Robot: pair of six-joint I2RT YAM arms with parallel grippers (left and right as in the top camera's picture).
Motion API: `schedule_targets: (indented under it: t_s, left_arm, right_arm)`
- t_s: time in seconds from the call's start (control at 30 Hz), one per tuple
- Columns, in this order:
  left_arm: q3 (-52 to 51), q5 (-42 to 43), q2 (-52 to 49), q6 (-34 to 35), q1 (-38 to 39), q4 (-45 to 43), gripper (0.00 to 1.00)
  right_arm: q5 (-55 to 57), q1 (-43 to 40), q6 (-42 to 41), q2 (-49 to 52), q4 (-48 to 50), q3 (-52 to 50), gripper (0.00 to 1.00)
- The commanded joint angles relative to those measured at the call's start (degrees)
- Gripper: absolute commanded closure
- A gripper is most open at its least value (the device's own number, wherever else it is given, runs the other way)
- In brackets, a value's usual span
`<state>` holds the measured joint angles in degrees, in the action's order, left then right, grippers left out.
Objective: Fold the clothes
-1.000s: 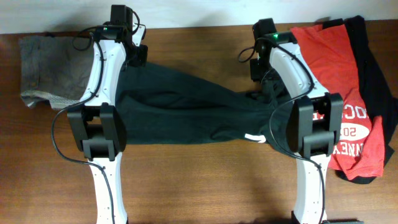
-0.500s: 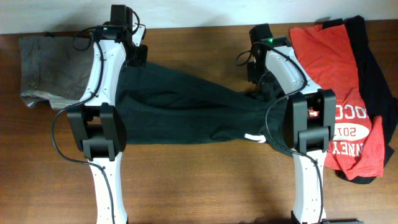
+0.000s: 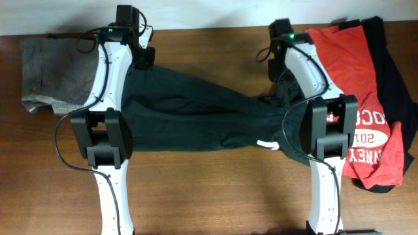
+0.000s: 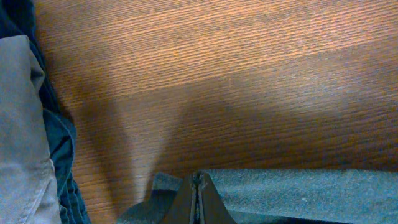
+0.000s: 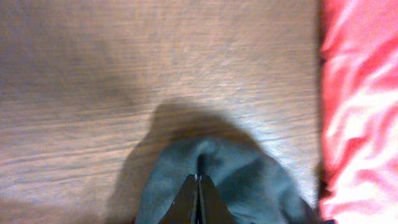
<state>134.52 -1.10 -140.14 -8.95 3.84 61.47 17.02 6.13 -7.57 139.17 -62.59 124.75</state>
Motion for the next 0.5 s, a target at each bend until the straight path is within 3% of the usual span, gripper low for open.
schedule_targets:
  t_s: [0.0,0.17,0.23,0.3,0.47]
  left_arm:
    - [0.68,-0.83,1.51,0.26,-0.35,-0.31,0.99]
    - [0.68,-0.83,1.53,0.26,-0.35,-0.57,0.99]
    - [0.68,-0.83,1.53,0.26,-0.35,-0.57,0.99]
    - [0.68,-0.85,1.51,0.26,-0.35,-0.57,0.99]
    - [0.68,-0.85,1.53,0.24,-0.35,-0.55,0.99]
  right_arm:
    - [1.88,-0.17,-0.5,-2.54,-1.95,6.45,0.96]
    - [1.53,-0.22,-2.01,-2.27,-3.17,7.32,0.96]
    - [0.57,-0.22,-1.99,-1.53,-3.65,6.51,0.69]
    - [0.52,-0.22,-1.99,-0.74,-4.24,6.27,0.52]
    - [0.04,-0.22,-1.97,1.55,-4.61,5.81,0.49]
